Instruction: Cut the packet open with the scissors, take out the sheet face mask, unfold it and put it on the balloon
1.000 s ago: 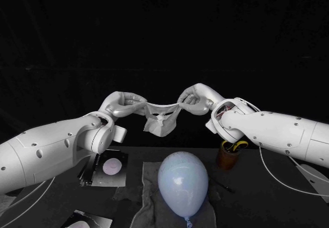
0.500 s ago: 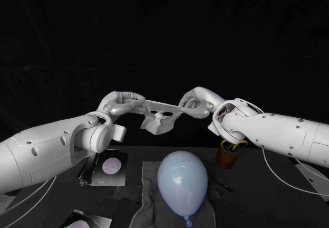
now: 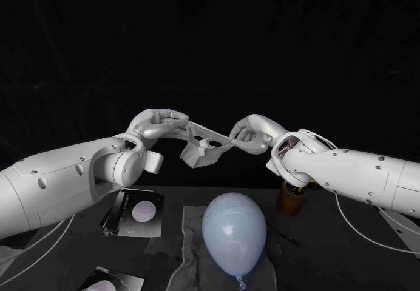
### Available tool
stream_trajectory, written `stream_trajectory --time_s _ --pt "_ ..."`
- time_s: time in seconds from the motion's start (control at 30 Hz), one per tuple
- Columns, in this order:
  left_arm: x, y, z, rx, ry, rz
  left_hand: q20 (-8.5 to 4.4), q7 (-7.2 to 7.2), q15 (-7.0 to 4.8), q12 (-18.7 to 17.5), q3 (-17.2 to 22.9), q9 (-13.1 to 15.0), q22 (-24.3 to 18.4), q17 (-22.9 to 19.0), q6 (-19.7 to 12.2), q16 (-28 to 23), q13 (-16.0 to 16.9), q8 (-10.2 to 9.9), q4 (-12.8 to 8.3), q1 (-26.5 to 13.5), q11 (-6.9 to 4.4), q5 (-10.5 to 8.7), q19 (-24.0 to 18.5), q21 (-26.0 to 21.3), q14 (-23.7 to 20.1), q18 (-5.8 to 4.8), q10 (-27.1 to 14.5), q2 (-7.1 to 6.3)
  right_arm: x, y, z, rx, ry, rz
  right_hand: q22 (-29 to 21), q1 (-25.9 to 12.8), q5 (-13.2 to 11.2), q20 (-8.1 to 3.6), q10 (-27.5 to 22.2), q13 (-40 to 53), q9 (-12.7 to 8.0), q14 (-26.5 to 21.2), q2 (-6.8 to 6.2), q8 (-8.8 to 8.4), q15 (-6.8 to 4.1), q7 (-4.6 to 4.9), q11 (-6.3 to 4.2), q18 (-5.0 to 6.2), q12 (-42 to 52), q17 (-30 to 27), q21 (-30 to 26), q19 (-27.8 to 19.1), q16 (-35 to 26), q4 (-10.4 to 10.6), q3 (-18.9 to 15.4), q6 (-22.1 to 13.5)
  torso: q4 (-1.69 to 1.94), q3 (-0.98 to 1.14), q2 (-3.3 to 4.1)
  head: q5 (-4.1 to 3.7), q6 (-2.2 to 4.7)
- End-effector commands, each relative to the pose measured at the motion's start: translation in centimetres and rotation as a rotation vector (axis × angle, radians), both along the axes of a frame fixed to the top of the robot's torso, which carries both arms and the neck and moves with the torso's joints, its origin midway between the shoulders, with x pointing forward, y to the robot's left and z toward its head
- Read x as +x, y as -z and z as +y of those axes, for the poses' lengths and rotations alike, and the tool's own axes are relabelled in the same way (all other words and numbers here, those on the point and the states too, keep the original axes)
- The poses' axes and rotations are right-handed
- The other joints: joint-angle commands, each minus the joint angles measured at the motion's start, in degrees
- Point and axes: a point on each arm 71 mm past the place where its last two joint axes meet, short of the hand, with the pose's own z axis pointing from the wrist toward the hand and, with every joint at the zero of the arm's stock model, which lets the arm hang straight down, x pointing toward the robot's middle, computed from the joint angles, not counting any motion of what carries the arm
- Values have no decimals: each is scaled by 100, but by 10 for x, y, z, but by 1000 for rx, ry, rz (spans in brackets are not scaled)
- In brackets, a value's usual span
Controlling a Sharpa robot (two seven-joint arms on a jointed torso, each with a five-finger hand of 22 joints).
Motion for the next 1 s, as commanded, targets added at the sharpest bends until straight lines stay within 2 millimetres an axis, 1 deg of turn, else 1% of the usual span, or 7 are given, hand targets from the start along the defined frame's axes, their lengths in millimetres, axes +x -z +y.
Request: stream_trajectory --time_s 0.03,0.2,0.3,0.5,0.63,0.83,1.0 --pt "-2 -2 -5 28 64 18 -9 -13 -1 -18 11 1619 -6 7 -40 -14 6 19 -9 19 3 24 44 31 40 82 31 45 -2 -1 -3 45 24 -20 630 17 14 -2 79 5 3 2 0 19 -46 -15 -37 88 33 6 26 46 5 -30 -17 45 -3 1 1 -3 13" --pt "-4 -2 -7 49 79 15 -9 -15 0 -18 8 1630 -10 13 -39 -16 10 24 -3 5 2 23 44 28 46 77 36 38 -5 -3 -7 164 16 9 624 16 14 -3 79 6 3 3 1 19 -46 -15 -38 93 33 6 4 35 5 -29 -16 45 -10 -4 0 5 21" --pt "-5 -2 -8 56 81 13 -8 -17 -1 -16 8 1642 -14 21 -39 -15 14 29 5 -8 1 23 41 22 57 74 42 39 -7 -4 -10 288 7 36 618 15 14 -3 75 6 3 1 6 16 -46 -15 -37 97 30 6 -21 22 4 -26 -15 42 -5 -2 1 3 23" --pt "-6 -2 -6 41 69 19 -24 -17 -22 -19 43 1771 -49 134 -153 46 51 76 64 -66 -1 22 144 8 192 82 12 109 -11 -3 -17 453 -14 101 596 9 14 -1 53 7 2 -20 26 3 -40 -9 -30 111 13 3 -103 -23 -10 -12 -7 24 -6 -2 0 -3 43" --pt "-10 -2 -2 20 62 21 -101 -51 -82 40 92 1919 -66 315 -165 149 123 173 29 -81 -43 27 345 43 336 82 47 37 -17 0 -20 482 -50 162 598 9 14 -1 52 7 2 -22 26 3 -40 -9 -30 110 13 3 -98 -21 -11 -12 -7 23 -15 2 -10 -5 32" --pt "-19 0 5 6 56 21 -153 -89 -123 73 110 1965 -26 502 -120 292 167 188 39 -135 -79 25 430 137 405 70 98 -13 -29 4 -20 469 -110 226 596 12 14 0 51 7 2 -25 28 2 -40 -9 -30 111 12 3 -104 -25 -12 -14 -6 22 -11 10 -43 -30 34" --pt "-30 7 10 -2 62 33 -158 -97 -126 77 122 1974 -17 553 -109 323 176 187 54 -158 -84 25 427 154 395 65 107 -14 -42 5 -21 463 -153 257 597 14 14 0 50 8 2 -26 29 1 -40 -9 -30 110 11 3 -101 -23 -13 -16 -6 21 -12 27 -115 -77 -36"
